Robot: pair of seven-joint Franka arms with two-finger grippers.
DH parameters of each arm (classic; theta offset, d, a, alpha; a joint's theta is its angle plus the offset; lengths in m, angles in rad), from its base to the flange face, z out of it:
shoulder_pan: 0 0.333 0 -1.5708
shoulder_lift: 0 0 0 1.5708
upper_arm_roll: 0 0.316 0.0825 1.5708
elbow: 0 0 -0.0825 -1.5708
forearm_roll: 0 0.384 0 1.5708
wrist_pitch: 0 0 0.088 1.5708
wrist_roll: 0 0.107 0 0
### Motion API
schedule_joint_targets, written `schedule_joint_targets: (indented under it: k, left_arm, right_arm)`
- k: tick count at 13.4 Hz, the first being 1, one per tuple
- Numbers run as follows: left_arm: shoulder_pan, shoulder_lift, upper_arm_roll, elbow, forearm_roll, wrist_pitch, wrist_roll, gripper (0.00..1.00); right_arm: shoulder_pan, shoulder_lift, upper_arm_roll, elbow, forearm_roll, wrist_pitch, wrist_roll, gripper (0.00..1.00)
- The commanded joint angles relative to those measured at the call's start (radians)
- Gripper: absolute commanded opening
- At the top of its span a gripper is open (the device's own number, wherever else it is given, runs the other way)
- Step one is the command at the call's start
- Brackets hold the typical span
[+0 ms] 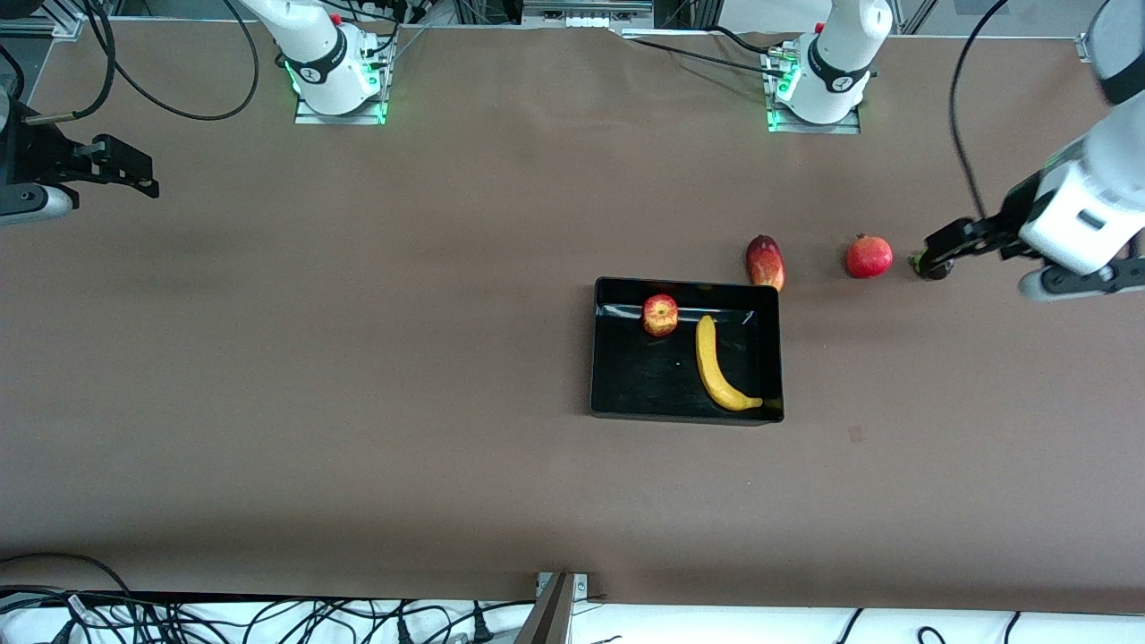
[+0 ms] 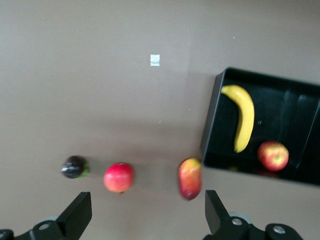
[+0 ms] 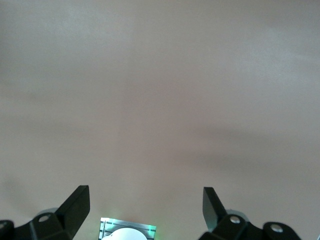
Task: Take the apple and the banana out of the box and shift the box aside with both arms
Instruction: 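Reach the left gripper into the black tray toward the small apple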
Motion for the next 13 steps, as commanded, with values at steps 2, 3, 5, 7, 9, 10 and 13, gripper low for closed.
schedule_joint_targets:
  k: [2,3,5,7,9,10,13]
  left_arm:
    - [-0.062,0.111,-0.02,0.001,0.004,0.099,-0.199,1.0]
    - [-0.075,0.139,-0.029,0.001,0.007,0.122,-0.23,1.0]
    - [-0.114,0.194,-0.031,-0.002,0.008,0.174,-0.281,1.0]
    - [-0.141,0.26,-0.061,-0.007,0.004,0.234,-0.352,1.0]
    - [-0.142,0.333,-0.113,-0.01,-0.002,0.306,-0.441,1.0]
    - [-0.145,0.373,-0.134,-0.01,-0.002,0.337,-0.474,1.0]
    - [-0.198,0.407,-0.146,-0.1,-0.001,0.476,-0.509,1.0]
  right_arm:
    - [-0.011,0.0,0.005,0.021,-0.011,-0.022,0.007,1.0]
    - [-0.011,0.0,0.005,0.021,-0.011,-0.022,0.007,1.0]
    - [-0.011,0.0,0.005,0.021,-0.011,-0.023,0.007,1.0]
    - [-0.013,0.0,0.003,0.021,-0.011,-0.025,0.006,1.0]
    - [-0.014,0.0,0.003,0.021,-0.011,-0.025,0.007,1.0]
    - [-0.014,0.0,0.003,0.021,-0.011,-0.025,0.007,1.0]
    - [-0.014,0.0,0.003,0.021,-0.01,-0.028,0.007,1.0]
